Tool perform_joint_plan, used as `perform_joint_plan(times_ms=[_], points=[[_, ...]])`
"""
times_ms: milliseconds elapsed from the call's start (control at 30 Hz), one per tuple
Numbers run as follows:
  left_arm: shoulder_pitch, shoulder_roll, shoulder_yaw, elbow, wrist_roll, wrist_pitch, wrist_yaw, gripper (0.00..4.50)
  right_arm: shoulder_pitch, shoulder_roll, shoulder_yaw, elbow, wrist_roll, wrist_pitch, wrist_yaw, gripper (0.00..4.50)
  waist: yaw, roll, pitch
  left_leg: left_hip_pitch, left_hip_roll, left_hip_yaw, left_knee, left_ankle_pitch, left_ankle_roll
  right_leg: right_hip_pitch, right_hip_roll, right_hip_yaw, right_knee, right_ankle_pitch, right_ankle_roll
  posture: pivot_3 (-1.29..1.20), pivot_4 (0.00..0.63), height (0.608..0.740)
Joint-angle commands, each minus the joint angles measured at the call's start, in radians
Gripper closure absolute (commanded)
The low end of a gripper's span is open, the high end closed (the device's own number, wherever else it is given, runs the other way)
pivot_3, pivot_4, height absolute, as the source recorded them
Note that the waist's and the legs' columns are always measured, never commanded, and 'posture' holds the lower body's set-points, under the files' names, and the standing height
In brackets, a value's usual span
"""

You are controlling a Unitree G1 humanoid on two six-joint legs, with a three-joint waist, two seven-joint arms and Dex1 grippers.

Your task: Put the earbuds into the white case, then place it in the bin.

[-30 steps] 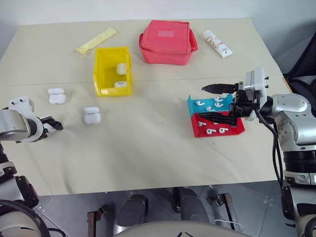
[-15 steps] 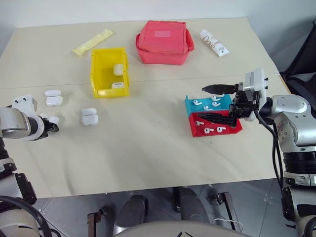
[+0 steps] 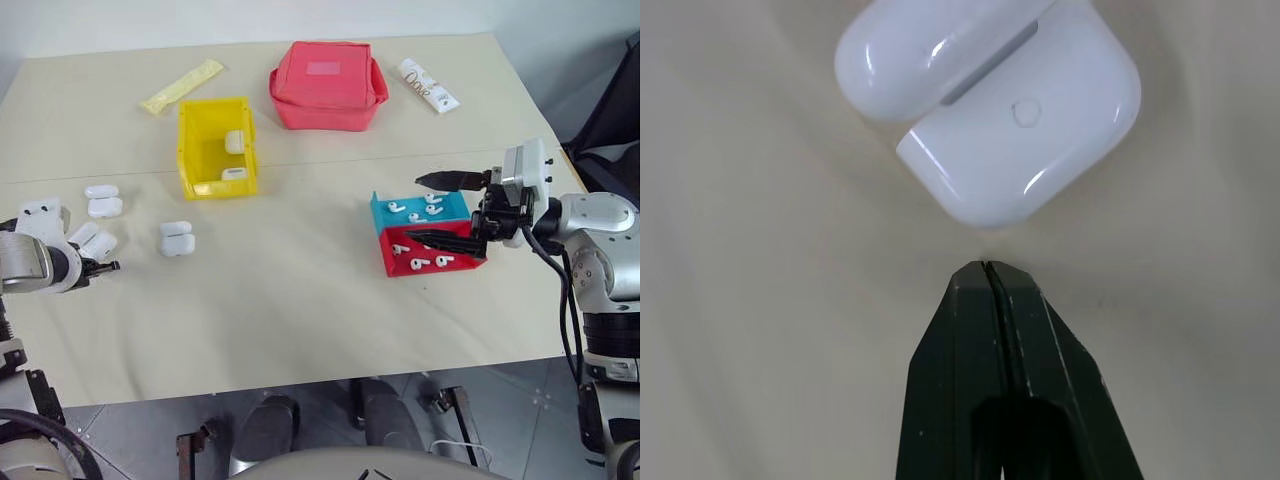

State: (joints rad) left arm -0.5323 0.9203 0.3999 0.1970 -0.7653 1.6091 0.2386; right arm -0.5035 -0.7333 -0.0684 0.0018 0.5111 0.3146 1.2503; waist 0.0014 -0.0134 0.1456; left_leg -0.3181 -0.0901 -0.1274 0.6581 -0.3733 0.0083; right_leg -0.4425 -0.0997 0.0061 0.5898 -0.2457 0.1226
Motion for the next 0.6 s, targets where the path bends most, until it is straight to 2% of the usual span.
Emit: perform_joint_plan(times_ms=[33, 67, 267, 433, 467, 600], points=[[0.015, 0.03, 0.028, -0.093, -0.083, 0.005, -0.009, 4.12, -0.021, -0.011, -0.026, -0.02, 0.014, 0.0, -0.004, 0.0, 0.001, 0.0, 0.0, 0.0, 0.0, 0.0, 0.0, 0.0, 0.0, 0.0, 0.0, 0.0, 0.0, 0.0, 0.0, 0.0, 0.15, 0.74], [0.016, 0.042, 0.014, -0.11, -0.113, 0.005, -0.011, 3.97, -0.025, -0.011, -0.024, -0.016, 0.013, -0.001, -0.002, 0.0, 0.003, 0.0, 0.0, -0.001, 0.0, 0.0, 0.0, 0.0, 0.0, 0.0, 0.0, 0.0, 0.0, 0.0, 0.0, 0.0, 0.15, 0.74], [-0.032, 0.122, -0.084, -0.146, -0.273, 0.005, 0.02, 1.96, -0.037, -0.009, -0.021, -0.005, 0.009, -0.003, 0.002, 0.0, 0.012, -0.001, 0.0, -0.001, 0.0, 0.0, 0.001, 0.0, 0.0, 0.0, -0.001, 0.0, 0.0, 0.0, 0.0, 0.0, 0.15, 0.74], [-0.126, 0.196, -0.216, -0.139, -0.396, 0.005, 0.038, 0.25, -0.027, -0.017, -0.03, -0.01, 0.01, -0.004, 0.0, 0.0, 0.015, 0.0, 0.0, -0.001, -0.001, 0.0, 0.001, 0.0, 0.001, 0.0, -0.001, 0.0, 0.0, 0.0, 0.0, 0.0, 0.15, 0.74], [-0.147, 0.205, -0.247, -0.141, -0.422, 0.005, 0.039, 0.03, -0.023, -0.019, -0.034, -0.012, 0.01, -0.005, -0.002, 0.0, 0.017, -0.001, 0.0, -0.001, -0.001, 0.0, 0.001, 0.0, 0.001, 0.0, -0.001, 0.0, 0.0, 0.0, 0.0, 0.0, 0.15, 0.74], [-0.214, 0.233, -0.368, -0.131, -0.517, 0.005, 0.049, 0.03, -0.01, -0.021, -0.041, -0.023, 0.012, -0.003, -0.011, 0.0, 0.018, 0.0, 0.0, -0.001, -0.001, 0.0, 0.001, 0.0, 0.001, 0.0, 0.0, 0.001, 0.0, 0.0, 0.0, 0.0, 0.15, 0.74]])
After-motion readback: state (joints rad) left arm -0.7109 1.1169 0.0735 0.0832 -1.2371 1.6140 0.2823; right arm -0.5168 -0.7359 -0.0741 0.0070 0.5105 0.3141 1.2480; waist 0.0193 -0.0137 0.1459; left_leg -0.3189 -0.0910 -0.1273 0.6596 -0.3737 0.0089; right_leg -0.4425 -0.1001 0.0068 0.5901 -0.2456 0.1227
